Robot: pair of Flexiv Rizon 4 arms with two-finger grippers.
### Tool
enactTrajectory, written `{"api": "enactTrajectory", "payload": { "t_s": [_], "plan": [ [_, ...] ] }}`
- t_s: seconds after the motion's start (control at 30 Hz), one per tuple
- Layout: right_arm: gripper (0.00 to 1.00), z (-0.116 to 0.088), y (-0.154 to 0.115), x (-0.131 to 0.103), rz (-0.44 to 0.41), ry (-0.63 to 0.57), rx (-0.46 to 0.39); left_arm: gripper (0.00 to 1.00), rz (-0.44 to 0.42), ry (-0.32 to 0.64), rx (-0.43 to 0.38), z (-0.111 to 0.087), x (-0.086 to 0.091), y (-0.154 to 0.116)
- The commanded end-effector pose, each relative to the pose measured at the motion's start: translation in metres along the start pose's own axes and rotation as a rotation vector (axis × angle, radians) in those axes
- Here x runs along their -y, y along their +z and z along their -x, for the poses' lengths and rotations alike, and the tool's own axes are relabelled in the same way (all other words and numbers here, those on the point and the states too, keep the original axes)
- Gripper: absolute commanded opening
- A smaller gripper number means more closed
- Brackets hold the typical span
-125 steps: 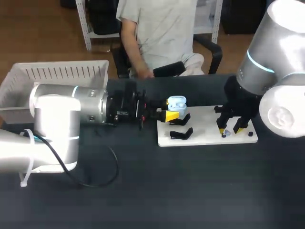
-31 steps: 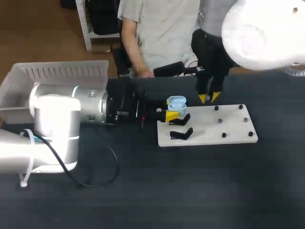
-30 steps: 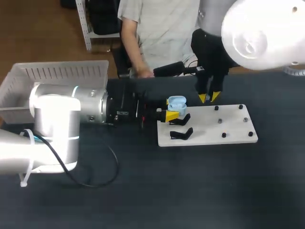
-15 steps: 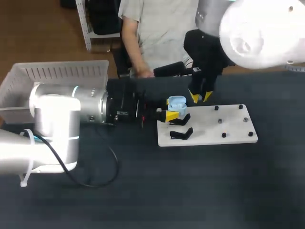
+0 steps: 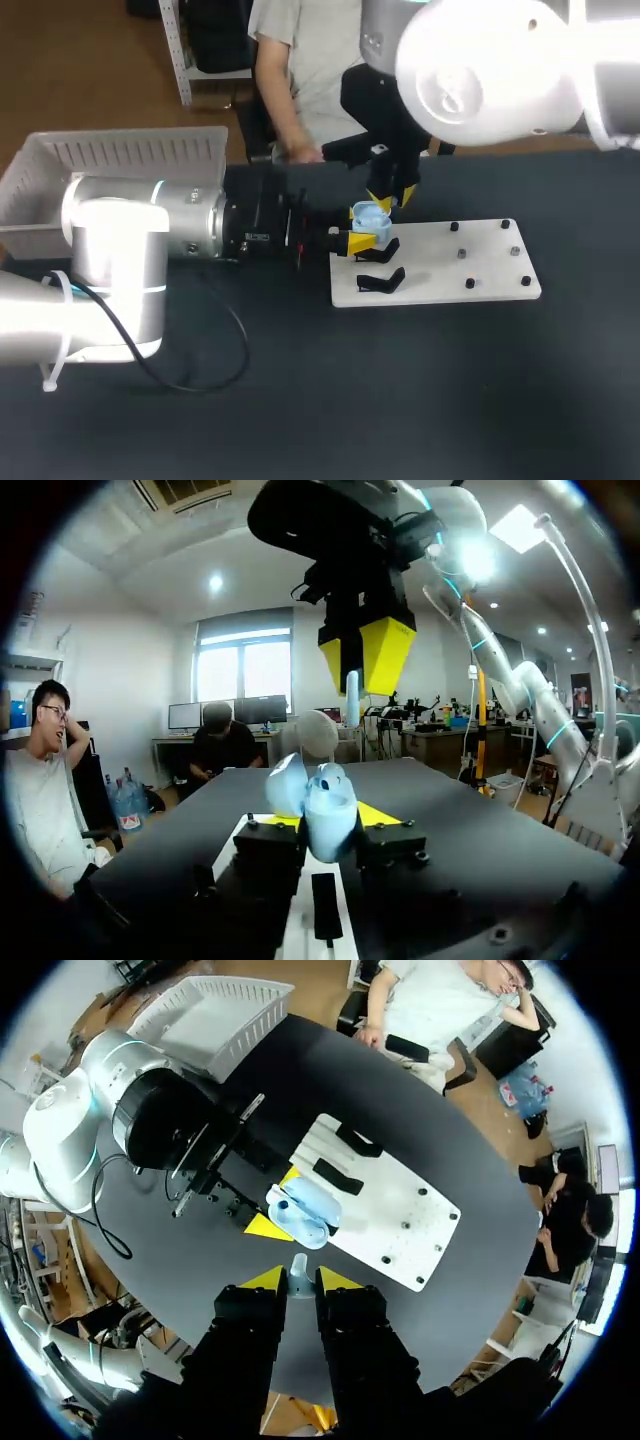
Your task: Pick up each earbud case from the left stands, insert the matching earbuds, close the lid, and place the case in the box.
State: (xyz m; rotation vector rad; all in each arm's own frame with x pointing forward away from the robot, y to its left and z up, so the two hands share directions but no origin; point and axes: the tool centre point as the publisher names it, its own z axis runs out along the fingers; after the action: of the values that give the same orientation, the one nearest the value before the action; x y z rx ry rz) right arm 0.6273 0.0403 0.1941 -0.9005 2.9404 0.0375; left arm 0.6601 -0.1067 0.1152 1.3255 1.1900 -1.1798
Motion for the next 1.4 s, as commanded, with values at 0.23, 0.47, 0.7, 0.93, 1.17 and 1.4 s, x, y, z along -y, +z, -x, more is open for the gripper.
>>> {"api": "enactTrajectory", "payload": {
  "t_s": [0.23,0.47,0.7,0.93,1.17,1.4],
  "plan": [
    [0.0,0.012,0.008,-0.012,-0.024,-0.062,-0.013,0.0,0.001,0.0,-0.002,0.0,0.0,0.001],
    [0.0,0.015,0.012,-0.013,-0.031,-0.08,-0.021,0.0,0.001,0.0,-0.002,0.0,0.0,0.001],
    [0.0,0.018,0.016,-0.015,-0.048,-0.086,-0.026,0.0,0.001,0.0,-0.002,0.0,0.0,0.001],
    [0.0,0.02,0.021,-0.015,-0.055,-0.077,-0.024,0.0,0.001,0.0,-0.002,0.0,0.0,0.001],
    [0.0,0.022,0.023,-0.012,-0.057,-0.076,-0.024,0.0,0.001,0.0,-0.002,0.0,0.0,0.001],
    [0.0,0.024,0.026,-0.012,-0.057,-0.081,-0.027,0.0,0.001,0.0,-0.002,0.0,0.0,0.001]
  ]
}}
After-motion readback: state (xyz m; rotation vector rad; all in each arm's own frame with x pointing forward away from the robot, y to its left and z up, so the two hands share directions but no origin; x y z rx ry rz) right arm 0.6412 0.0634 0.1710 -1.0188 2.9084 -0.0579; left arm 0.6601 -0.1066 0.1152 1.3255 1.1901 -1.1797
